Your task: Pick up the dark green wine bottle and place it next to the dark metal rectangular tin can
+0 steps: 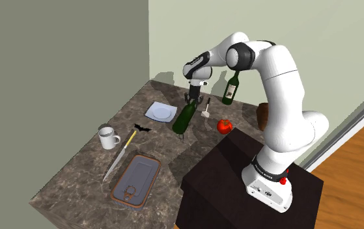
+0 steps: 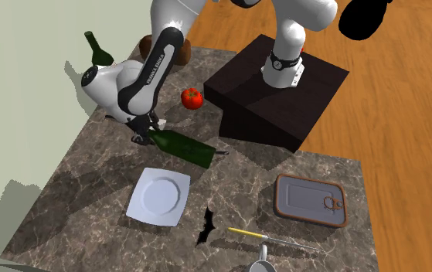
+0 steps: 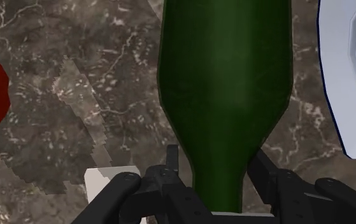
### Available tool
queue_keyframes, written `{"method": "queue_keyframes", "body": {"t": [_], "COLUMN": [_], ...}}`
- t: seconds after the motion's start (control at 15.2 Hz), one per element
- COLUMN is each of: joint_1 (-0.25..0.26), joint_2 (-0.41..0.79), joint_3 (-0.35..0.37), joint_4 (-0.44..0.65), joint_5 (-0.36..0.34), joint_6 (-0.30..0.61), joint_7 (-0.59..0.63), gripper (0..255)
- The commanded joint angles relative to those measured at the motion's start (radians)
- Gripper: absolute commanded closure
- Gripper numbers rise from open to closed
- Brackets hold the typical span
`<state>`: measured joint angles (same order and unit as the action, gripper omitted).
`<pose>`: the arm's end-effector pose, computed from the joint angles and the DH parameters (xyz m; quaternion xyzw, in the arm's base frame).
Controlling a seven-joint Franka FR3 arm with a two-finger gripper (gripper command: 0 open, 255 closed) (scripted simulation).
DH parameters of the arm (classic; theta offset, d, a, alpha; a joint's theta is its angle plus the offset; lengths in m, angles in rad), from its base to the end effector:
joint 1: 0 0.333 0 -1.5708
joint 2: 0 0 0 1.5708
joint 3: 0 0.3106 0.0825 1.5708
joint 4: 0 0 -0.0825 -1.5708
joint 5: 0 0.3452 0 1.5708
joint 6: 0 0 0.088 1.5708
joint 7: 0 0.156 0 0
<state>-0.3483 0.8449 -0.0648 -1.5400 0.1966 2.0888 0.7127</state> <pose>0.5797 -0.2315 0.1095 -0.8059 0.5716 0.1514 0.0295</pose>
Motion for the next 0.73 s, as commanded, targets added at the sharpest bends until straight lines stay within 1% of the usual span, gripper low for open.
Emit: {"method": "queue_keyframes", "body": {"t": [0.0,0.66], "joint_1": [0.000,0.004], "joint_2": [-0.022,-0.117], "joint_3": [-0.002,-0.008], "joint_4": [-0.008,-0.026], "joint_5": [-0.002,-0.011], "joint_6": [-0.014,-0.091], "joint_7": [0.001,0.013], "gripper": [255,255]}}
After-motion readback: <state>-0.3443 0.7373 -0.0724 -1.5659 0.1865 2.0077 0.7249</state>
